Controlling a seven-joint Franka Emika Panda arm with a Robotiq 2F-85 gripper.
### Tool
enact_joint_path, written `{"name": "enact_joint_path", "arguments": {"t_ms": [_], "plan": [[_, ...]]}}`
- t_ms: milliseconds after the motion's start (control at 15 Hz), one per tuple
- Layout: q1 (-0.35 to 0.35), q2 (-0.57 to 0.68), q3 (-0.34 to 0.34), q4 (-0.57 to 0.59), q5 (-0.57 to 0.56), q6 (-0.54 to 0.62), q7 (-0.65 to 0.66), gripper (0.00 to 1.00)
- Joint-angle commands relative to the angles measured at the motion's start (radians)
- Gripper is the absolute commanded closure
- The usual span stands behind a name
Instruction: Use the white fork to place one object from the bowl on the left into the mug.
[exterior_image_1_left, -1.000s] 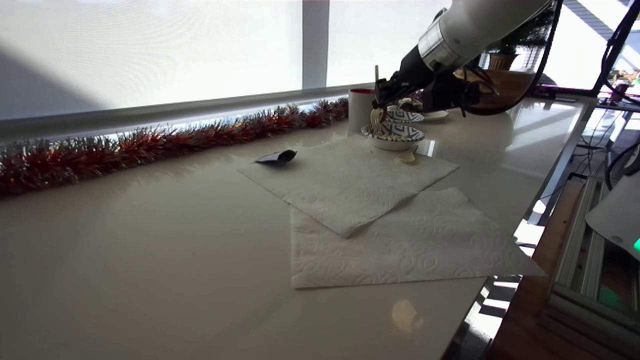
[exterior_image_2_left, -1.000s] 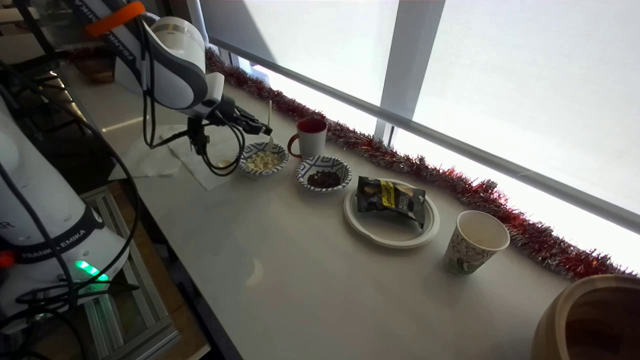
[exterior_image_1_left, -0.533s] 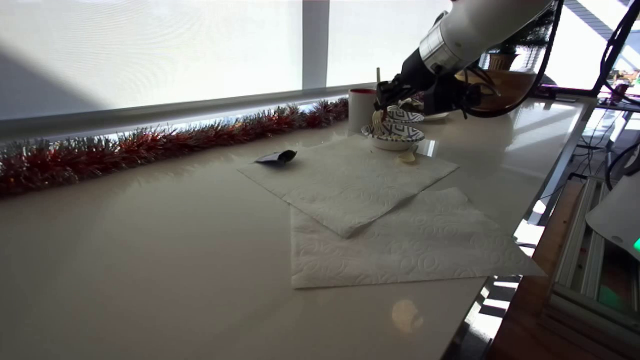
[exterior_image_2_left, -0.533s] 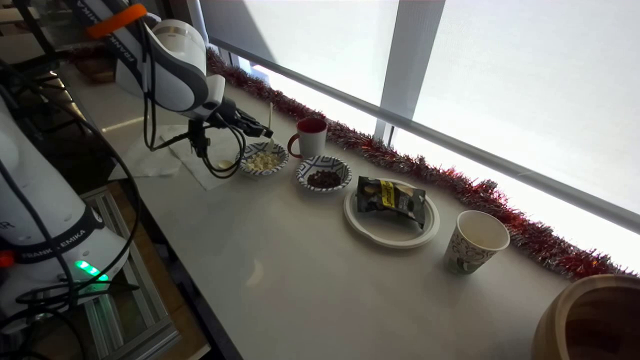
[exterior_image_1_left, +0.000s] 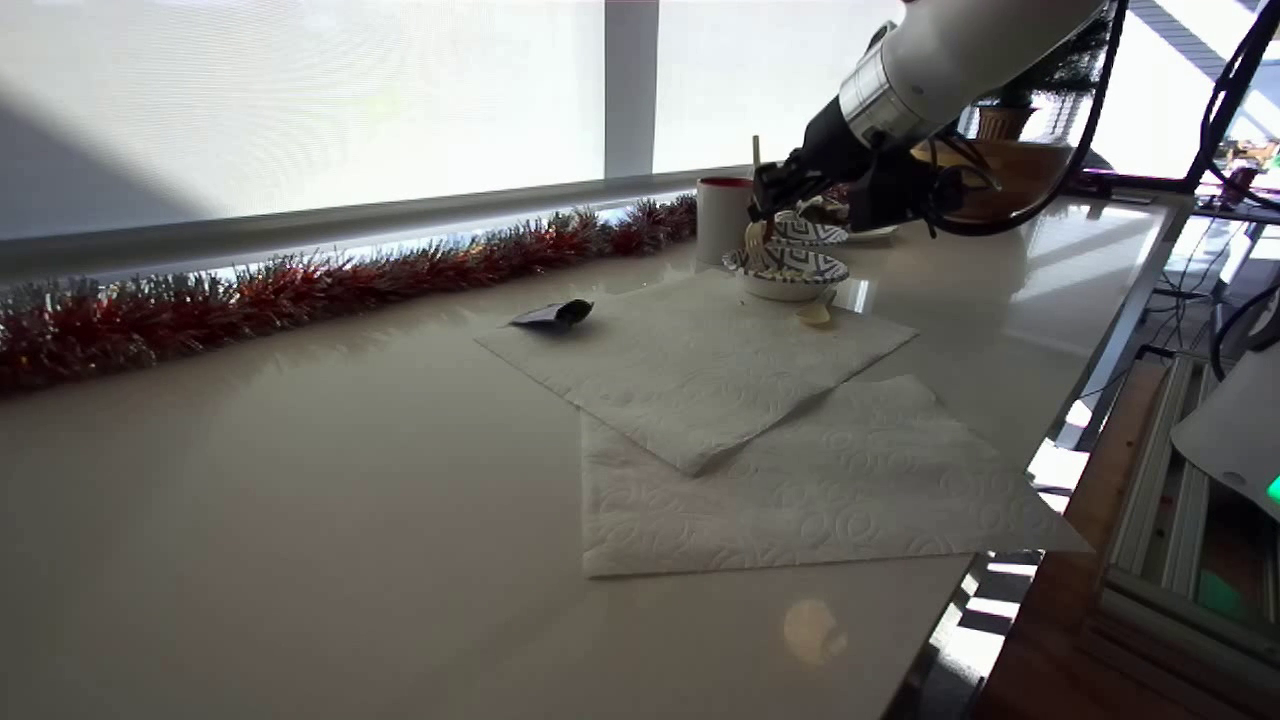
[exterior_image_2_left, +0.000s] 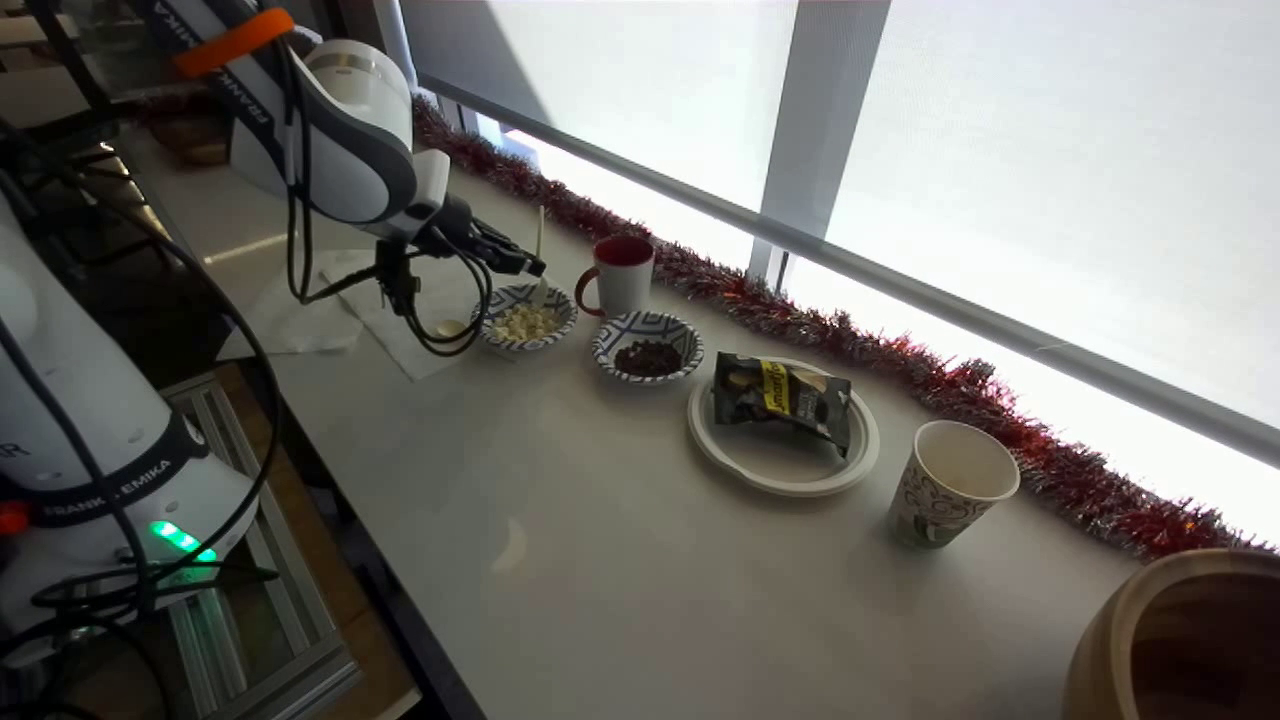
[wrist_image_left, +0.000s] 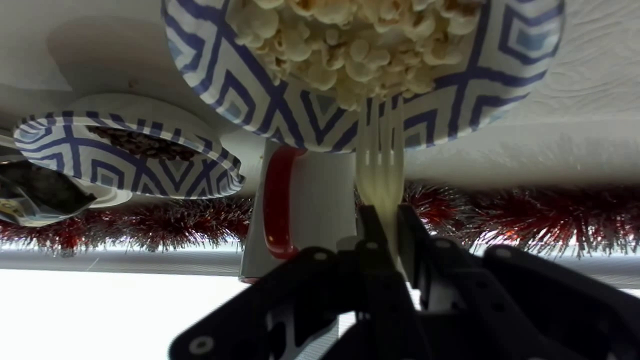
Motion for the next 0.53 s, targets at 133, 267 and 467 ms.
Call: {"name": "enact_joint_path", "arguments": {"t_ms": [133, 267, 467], "plan": [[0.001, -0.012, -0.006, -0.02, -0.055, 0.001, 0.018, 0.97], [0.004, -0.018, -0.002, -0.025, -0.038, -0.001, 0.003, 0.97], [0.002, -0.014, -0.003, -0.029, -0.038, -0.013, -0.008, 0.97]]}}
